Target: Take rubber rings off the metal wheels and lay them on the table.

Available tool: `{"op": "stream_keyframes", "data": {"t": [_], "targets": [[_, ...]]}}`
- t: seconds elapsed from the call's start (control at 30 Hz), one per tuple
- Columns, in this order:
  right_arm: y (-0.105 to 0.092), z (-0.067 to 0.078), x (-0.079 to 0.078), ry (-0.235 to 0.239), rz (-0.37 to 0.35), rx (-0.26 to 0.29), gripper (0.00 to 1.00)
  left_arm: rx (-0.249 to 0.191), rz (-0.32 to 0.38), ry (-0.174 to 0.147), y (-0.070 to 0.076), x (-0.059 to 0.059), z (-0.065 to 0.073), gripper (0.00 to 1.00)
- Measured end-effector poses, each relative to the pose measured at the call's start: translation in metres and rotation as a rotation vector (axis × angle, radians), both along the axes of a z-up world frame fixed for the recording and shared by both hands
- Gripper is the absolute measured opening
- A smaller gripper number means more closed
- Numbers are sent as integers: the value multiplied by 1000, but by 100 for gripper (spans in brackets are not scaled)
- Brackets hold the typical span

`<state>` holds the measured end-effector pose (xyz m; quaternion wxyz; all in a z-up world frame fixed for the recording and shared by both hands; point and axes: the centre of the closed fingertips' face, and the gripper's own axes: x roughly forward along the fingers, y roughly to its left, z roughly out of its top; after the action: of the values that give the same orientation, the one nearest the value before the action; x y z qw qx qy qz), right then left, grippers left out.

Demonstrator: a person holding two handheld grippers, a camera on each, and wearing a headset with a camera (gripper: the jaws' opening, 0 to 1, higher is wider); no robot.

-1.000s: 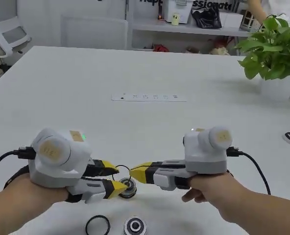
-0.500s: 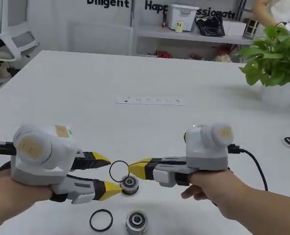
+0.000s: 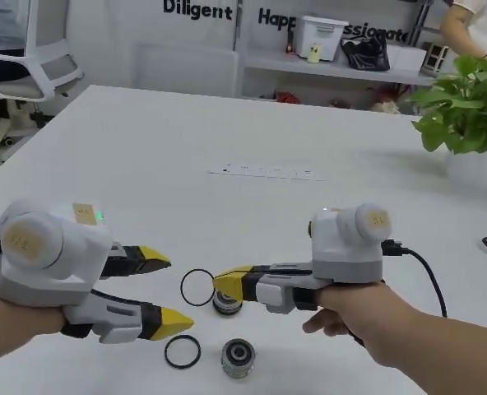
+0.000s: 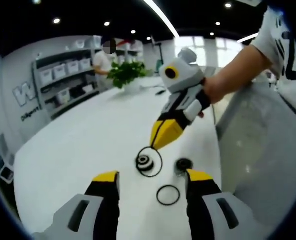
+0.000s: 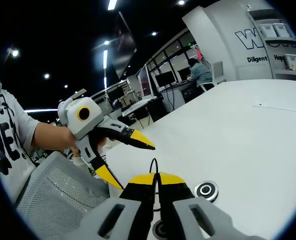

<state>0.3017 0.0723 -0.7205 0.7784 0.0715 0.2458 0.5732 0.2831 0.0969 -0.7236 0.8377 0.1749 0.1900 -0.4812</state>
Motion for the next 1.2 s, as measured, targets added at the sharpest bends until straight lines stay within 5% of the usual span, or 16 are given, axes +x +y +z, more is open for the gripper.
{"op": "stream_keyframes", "data": {"t": [0.7,1.2], "targets": [[19,-22,-28,101,38,-51,0,-5,53,11,24,-22,1,62],[20,-51,-29,156,17,-141,0,-15,96,9,40,-29,3,63]]}}
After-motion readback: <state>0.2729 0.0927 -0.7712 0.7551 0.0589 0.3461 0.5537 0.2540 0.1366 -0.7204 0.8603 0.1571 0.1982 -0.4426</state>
